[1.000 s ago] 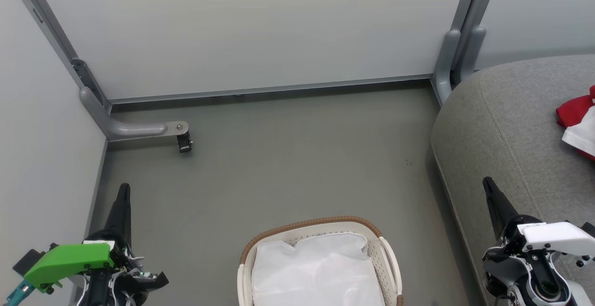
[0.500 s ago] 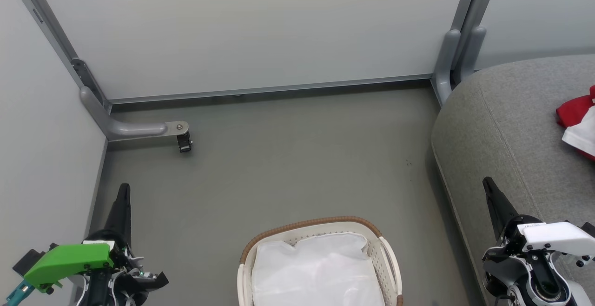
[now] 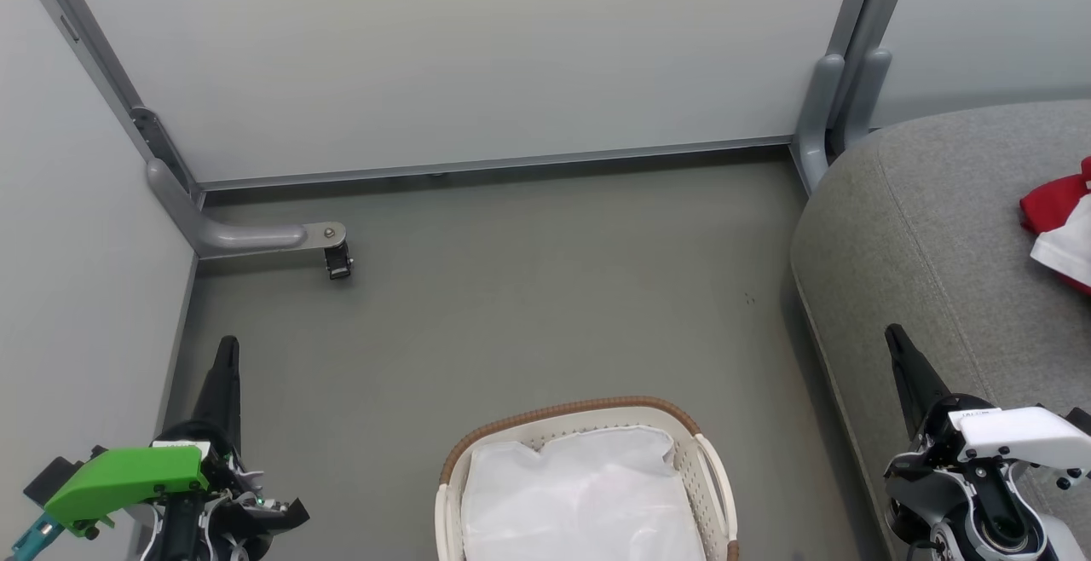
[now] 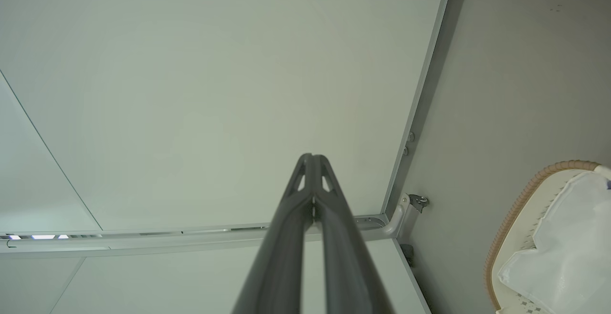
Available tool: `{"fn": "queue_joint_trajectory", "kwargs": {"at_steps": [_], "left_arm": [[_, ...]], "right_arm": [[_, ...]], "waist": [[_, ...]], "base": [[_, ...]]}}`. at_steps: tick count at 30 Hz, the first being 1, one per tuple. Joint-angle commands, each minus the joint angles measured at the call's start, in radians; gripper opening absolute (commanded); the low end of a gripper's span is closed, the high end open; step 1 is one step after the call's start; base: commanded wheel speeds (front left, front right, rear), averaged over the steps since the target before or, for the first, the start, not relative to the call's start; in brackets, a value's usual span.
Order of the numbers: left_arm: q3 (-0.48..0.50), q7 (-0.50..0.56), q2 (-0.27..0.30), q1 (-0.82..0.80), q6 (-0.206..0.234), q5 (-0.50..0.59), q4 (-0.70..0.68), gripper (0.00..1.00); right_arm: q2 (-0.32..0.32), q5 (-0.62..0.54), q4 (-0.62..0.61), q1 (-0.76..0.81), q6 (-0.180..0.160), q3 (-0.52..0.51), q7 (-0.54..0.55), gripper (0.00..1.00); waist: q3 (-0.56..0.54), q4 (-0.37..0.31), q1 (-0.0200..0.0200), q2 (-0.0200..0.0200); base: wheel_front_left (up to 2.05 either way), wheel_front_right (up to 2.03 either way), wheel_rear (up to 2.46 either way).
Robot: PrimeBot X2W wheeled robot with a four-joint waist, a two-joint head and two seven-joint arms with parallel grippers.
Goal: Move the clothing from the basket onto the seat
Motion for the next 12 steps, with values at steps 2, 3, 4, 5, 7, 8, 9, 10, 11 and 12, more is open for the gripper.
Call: {"fn": "queue_joint_trajectory", "kwargs": {"at_steps": [2,3,4,5,7,8,9,10,11,12], "left_arm": [[0.005,0.001,0.000,0.012,0.000,0.004,-0.001,0.00],[0.005,0.001,0.000,0.012,0.000,0.004,-0.001,0.00],[0.005,0.001,0.000,0.012,0.000,0.004,-0.001,0.00],[0.005,0.001,0.000,0.012,0.000,0.004,-0.001,0.00],[0.005,0.001,0.000,0.012,0.000,0.004,-0.001,0.00],[0.005,0.001,0.000,0.012,0.000,0.005,-0.001,0.00],[0.005,0.001,0.000,0.011,0.000,0.005,-0.001,0.00],[0.005,0.001,0.000,0.011,0.000,0.005,-0.001,0.00],[0.005,0.001,0.000,0.011,0.000,0.005,-0.001,0.00],[0.006,0.001,0.000,0.011,0.000,0.005,-0.001,0.00]], "right_arm": [[-0.005,0.003,-0.003,0.011,-0.001,-0.002,0.004,0.00],[-0.005,0.003,-0.003,0.011,-0.001,-0.002,0.004,0.00],[-0.005,0.003,-0.003,0.011,-0.001,-0.002,0.004,0.00],[-0.005,0.003,-0.003,0.011,-0.001,-0.002,0.004,0.00],[-0.005,0.003,-0.003,0.011,-0.001,-0.002,0.004,0.00],[-0.005,0.003,-0.003,0.011,-0.001,-0.002,0.004,0.00],[-0.005,0.003,-0.003,0.011,-0.001,-0.002,0.004,0.00],[-0.005,0.003,-0.003,0.011,-0.001,-0.002,0.004,0.00],[-0.005,0.003,-0.003,0.011,-0.001,-0.002,0.004,0.00],[-0.005,0.003,-0.003,0.011,-0.001,-0.002,0.004,0.00]], "waist": [[0.000,0.000,0.0000,0.0000],[0.000,0.000,0.0000,0.0000],[0.000,0.000,0.0000,0.0000],[0.000,0.000,0.0000,0.0000],[0.000,0.000,0.0000,0.0000],[0.000,0.000,0.0000,0.0000],[0.000,0.000,0.0000,0.0000],[0.000,0.000,0.0000,0.0000],[0.000,0.000,0.0000,0.0000],[0.000,0.000,0.0000,0.0000]], "base": [[0.00,0.00,0.00],[0.00,0.00,0.00],[0.00,0.00,0.00],[0.00,0.00,0.00],[0.00,0.00,0.00],[0.00,0.00,0.00],[0.00,0.00,0.00],[0.00,0.00,0.00],[0.00,0.00,0.00],[0.00,0.00,0.00]]}}
